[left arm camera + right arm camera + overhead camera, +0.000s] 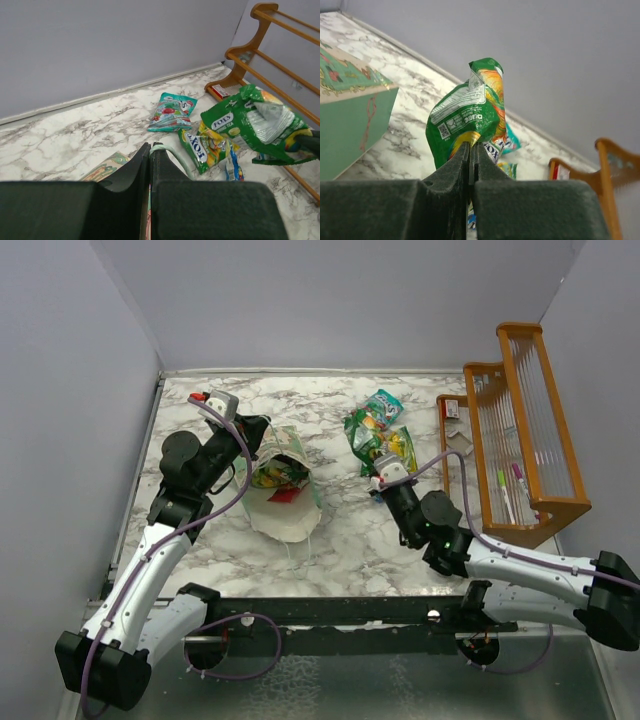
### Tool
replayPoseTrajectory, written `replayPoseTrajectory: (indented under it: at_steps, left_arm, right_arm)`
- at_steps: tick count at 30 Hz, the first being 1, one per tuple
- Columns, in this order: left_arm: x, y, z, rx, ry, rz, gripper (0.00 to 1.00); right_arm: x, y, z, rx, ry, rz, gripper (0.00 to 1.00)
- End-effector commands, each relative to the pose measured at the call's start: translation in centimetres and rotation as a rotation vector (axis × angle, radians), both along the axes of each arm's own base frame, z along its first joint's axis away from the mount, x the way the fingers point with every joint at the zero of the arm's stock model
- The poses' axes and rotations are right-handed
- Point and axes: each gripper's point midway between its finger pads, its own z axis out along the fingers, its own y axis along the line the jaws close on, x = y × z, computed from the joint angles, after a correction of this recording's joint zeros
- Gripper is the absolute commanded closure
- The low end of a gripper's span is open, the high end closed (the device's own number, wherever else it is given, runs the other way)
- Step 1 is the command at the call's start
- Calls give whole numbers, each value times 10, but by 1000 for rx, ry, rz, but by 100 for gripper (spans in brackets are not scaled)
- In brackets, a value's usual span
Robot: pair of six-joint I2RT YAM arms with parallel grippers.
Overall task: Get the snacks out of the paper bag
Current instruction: Place the snack at the center of the board.
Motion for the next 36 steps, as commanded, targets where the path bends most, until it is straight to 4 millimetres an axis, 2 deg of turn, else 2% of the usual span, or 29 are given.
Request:
replayPoseTrajectory:
  at_steps: [1,7,11,13,15,17,19,21,25,28,31,33,36]
  left_arm:
    - [0,2,15,-14,-37,13,100]
    - [-1,2,16,-14,-42,13,100]
    - [-2,3,16,-15,-42,14,100]
    - [-2,3,16,-17,-43,14,100]
    - [-2,2,17,-18,-44,12,100]
    - [-2,2,17,-18,-44,12,100]
    - [-2,2,16,-18,-42,10,100]
    - [-2,2,17,-21,-44,11,100]
    - [-2,2,17,-21,-43,9,100]
    - [-2,1,17,-23,-43,8,100]
    - [-2,1,17,-25,-43,6,100]
    - [-2,1,17,-25,-43,5,100]
    - [-2,1,17,-25,-42,6,100]
  right_arm:
    - [16,-9,-33,276,177,-35,99]
    - [35,-5,-104,424,417,-13,99]
    - [44,-20,-142,435,495,-103,99]
    - [48,-34,-158,467,526,-151,98]
    - [50,-47,-170,506,560,-187,95]
    - [51,-57,-176,531,574,-217,87]
    - [51,-62,-172,517,560,-227,80]
    - [53,-64,-158,494,523,-221,68]
    - [55,-64,-116,464,420,-174,48]
    - [53,-55,-86,434,347,-81,37]
    - [37,-26,-63,380,287,137,30]
    - [16,0,-50,307,232,340,14]
    - [-20,33,-37,218,173,623,11]
